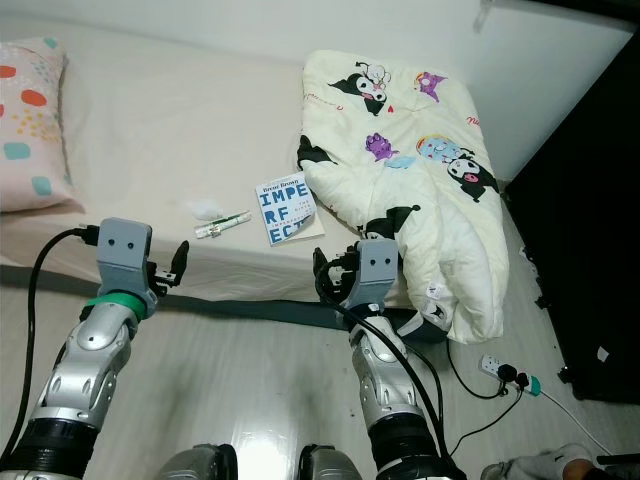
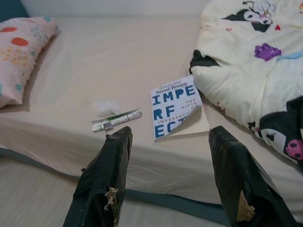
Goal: Clean up the room
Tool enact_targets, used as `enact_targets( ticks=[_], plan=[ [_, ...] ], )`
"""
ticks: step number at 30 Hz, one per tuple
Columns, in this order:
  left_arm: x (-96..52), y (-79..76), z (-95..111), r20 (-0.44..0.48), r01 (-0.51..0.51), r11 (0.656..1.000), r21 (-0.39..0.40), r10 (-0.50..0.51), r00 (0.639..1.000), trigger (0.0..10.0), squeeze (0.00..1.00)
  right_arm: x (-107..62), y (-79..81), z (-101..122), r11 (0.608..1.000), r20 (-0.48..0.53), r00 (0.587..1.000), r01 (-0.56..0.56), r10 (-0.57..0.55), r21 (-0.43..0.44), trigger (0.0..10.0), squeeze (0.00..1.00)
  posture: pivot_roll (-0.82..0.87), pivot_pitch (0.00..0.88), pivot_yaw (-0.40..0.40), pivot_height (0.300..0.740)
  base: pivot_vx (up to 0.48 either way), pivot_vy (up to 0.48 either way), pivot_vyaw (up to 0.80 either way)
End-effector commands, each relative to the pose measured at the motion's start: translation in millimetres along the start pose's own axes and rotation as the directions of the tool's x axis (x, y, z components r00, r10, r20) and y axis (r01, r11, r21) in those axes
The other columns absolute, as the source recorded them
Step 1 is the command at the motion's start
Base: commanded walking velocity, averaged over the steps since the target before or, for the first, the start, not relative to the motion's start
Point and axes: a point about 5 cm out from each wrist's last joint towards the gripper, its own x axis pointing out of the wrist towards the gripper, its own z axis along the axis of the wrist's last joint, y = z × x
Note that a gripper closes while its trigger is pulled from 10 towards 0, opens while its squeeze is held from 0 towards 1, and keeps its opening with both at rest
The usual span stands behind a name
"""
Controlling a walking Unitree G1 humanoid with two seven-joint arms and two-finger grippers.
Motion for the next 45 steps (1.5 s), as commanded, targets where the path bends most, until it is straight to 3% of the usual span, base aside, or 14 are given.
enact_targets(
  ticks=[1,9,23,45],
  plan=[
    [-0.4,-2.4,-5,-0.023,-0.002,1.000,-0.012,0.002,1.000,10.0,0.00,-1.3,-3.4,-4,1.000,-0.017,1.000,0.017,-0.017,-0.003,10.0,0.00,0.06,0.031,-0.018,0.740,0.000,0.000,0.00],
    [-1.7,-1.7,-8,-0.026,0.006,1.000,0.019,-0.006,1.000,10.0,0.00,-0.4,2.0,-3,1.000,-0.015,1.000,-0.017,0.017,-0.022,10.0,0.00,0.05,0.033,-0.013,0.740,0.000,0.000,0.00],
    [-5.3,-3.5,-10,-0.038,0.032,0.999,-0.038,-0.034,0.999,10.0,0.00,-2.0,0.1,-3,1.000,-0.009,1.000,0.017,-0.017,0.001,10.0,0.00,0.04,0.046,0.000,0.740,0.000,0.000,0.00],
    [-6.9,-0.1,-14,-0.044,0.029,0.999,0.025,-0.028,0.999,10.0,0.00,-0.6,9.3,-2,0.998,0.001,0.999,-0.048,0.048,-0.035,10.0,0.00,0.05,0.025,-0.015,0.740,0.000,0.000,0.00]
  ],
)
